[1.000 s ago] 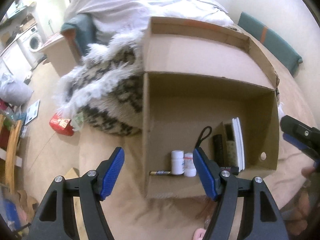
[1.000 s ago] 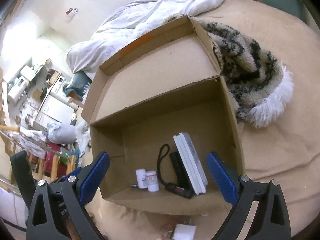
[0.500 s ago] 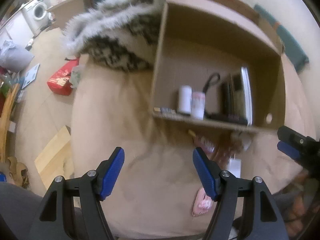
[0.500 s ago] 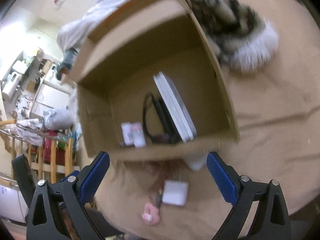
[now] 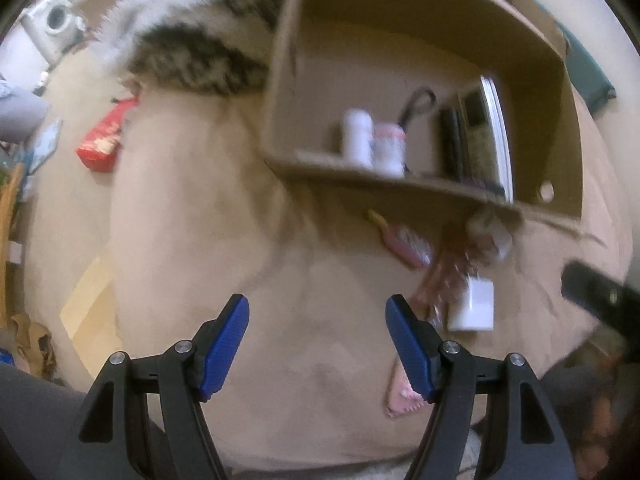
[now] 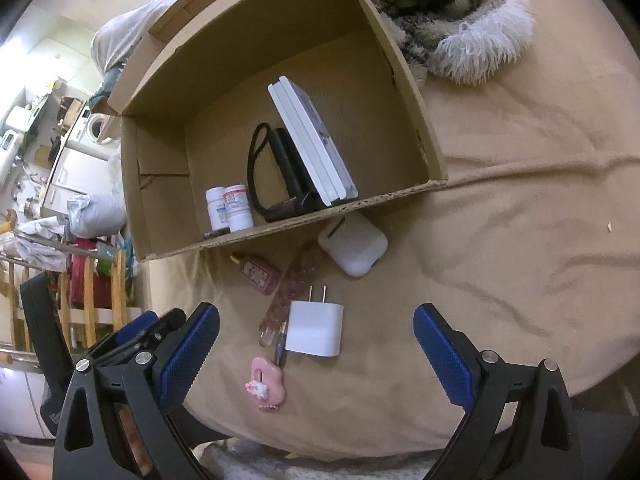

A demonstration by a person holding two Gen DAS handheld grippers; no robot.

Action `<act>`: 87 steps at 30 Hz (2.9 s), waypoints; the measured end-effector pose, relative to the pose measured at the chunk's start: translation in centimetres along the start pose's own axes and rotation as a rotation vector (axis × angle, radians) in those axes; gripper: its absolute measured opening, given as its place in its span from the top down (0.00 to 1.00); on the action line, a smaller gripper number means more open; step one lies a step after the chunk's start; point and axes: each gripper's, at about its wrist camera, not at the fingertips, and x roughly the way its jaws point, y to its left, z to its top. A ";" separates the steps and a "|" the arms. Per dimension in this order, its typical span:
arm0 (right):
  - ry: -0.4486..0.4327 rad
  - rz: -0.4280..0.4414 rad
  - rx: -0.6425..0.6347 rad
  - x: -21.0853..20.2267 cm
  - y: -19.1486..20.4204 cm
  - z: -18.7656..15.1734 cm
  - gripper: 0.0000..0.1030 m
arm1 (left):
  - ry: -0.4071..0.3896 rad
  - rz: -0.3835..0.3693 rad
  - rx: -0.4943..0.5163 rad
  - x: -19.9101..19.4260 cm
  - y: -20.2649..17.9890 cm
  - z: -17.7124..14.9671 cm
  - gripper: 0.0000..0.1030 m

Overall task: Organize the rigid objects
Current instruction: 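Move both tools out of the box to the pink case and white charger, then grasp the pink Hello Kitty case with left tool while right tool grasps the white charger plug, then carry the pink case into the box with left tool while right tool carries the charger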

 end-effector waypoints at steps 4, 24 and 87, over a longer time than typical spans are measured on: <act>0.011 -0.013 0.021 0.5 -0.1 0.5 0.00 | 0.070 -0.023 0.079 1.6 -2.0 -1.0 0.35; 0.112 -0.026 0.046 3.8 -0.1 0.6 0.00 | 0.178 0.017 0.284 4.8 -6.6 -4.0 0.69; -0.259 -0.038 -0.233 -5.0 6.2 -0.5 0.57 | -0.315 -0.025 0.042 -9.5 -1.5 2.9 0.75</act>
